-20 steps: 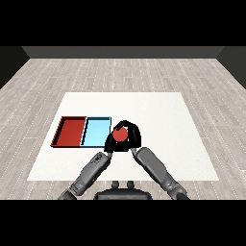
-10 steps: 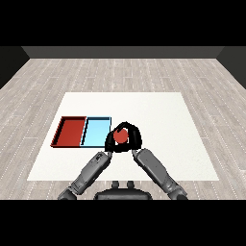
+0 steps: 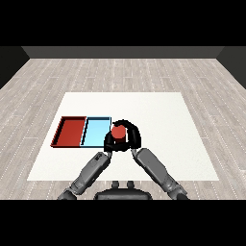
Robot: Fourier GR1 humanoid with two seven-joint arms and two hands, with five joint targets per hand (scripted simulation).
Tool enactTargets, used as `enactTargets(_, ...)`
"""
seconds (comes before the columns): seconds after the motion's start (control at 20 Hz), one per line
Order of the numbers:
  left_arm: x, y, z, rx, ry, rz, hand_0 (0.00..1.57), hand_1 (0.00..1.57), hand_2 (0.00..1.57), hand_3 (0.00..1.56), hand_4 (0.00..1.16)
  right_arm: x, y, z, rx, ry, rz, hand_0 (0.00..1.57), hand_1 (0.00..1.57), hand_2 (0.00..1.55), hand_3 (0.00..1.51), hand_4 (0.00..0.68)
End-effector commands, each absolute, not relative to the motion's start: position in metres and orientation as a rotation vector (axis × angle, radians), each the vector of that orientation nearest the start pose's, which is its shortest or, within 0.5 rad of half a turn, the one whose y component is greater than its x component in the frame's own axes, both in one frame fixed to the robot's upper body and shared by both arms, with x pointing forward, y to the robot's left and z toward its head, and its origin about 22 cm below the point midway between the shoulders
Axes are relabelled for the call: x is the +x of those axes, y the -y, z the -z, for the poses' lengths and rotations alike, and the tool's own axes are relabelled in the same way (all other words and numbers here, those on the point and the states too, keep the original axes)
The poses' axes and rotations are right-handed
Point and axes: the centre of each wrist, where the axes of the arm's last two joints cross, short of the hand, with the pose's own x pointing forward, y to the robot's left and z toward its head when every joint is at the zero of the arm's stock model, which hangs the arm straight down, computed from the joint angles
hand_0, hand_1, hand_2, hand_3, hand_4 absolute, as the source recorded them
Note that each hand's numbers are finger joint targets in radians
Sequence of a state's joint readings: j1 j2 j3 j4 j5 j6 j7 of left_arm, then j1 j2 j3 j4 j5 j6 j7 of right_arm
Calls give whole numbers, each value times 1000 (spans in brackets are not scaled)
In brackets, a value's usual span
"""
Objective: Pick the red can and put it in the red box
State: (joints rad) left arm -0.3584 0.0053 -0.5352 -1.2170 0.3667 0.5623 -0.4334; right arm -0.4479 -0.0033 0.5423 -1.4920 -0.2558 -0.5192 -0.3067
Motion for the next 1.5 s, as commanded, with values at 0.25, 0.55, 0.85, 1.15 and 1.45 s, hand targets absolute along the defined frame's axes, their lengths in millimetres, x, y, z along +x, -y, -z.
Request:
enactTargets(0.25,273,-73,-4,-127,1893,-93,1571,1571,1571,1507,1141,278,44,-78,277,1987,-76,0,0,0,0,0)
enactTargets(0.55,281,-65,6,-117,1892,-77,1571,1571,1571,1497,1136,283,68,-80,263,1982,-52,0,0,0,0,0)
enactTargets(0.85,280,-67,-11,-75,1874,-89,1571,1571,1571,1476,1132,278,68,-80,268,1967,-36,0,0,0,0,0)
enactTargets(1.15,285,-95,-10,-30,1913,-99,1571,1571,1561,1460,1132,267,115,-95,299,2018,26,0,0,0,0,0)
enactTargets(1.45,303,-115,-18,45,1941,-109,1571,1571,1571,1472,1127,249,157,-102,279,2035,103,0,0,0,0,0)
